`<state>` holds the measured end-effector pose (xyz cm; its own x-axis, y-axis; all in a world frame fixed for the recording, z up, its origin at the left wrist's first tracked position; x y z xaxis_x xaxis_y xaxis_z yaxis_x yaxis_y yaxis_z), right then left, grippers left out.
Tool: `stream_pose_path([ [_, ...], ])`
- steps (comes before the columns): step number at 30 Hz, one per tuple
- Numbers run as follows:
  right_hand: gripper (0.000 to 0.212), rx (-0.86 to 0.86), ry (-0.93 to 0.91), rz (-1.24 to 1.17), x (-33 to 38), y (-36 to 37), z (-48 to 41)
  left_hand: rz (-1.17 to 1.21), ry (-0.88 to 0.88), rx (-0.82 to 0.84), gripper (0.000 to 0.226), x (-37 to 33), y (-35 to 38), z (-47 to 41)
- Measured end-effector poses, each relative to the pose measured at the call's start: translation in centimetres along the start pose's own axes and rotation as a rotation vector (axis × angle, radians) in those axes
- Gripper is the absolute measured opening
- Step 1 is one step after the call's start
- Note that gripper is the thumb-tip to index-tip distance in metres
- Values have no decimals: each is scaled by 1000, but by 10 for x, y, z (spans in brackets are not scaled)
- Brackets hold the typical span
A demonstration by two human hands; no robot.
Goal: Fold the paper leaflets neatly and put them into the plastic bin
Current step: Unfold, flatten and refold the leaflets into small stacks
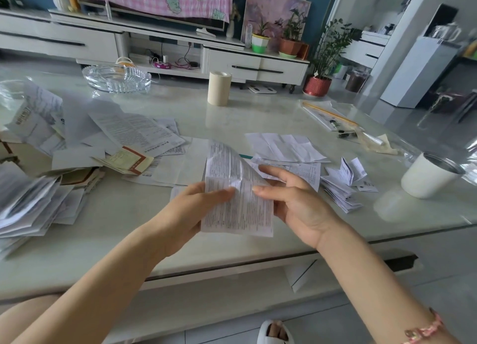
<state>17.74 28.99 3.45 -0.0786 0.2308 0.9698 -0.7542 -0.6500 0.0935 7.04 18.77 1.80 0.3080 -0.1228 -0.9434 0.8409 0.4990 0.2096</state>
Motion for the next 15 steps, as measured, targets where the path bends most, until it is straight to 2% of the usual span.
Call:
stream_pose_path([
  [3, 51, -50, -52, 12, 4, -1, 2, -9, 27, -22, 15, -2, -4, -1],
  [5, 53, -93, 0, -102, 2, -6, 1, -2, 47, -20, 17, -3, -5, -2],
  [7, 47, -60, 90, -185, -5, -4, 1, -5, 51, -13, 19, -3, -6, -2],
  [10, 29, 12, 139, -102, -11, 0, 4, -18, 31, 0, 19, -1, -4, -2],
  [15, 17, -36, -73, 55, 5, -3, 6, -91, 84, -23, 21, -2, -4, -2],
])
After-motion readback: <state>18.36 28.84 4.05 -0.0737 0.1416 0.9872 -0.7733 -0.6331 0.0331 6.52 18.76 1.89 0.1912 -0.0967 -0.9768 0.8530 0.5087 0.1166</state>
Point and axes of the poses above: each hand's wrist, its own z-axis away from the middle knuckle, its own y-axis out of the palm, x = y × z, the point moved 7 cm from there along -z, towards the middle knuckle, and after that the axes turned 6 degrees about -x, right-handed, at the moved point
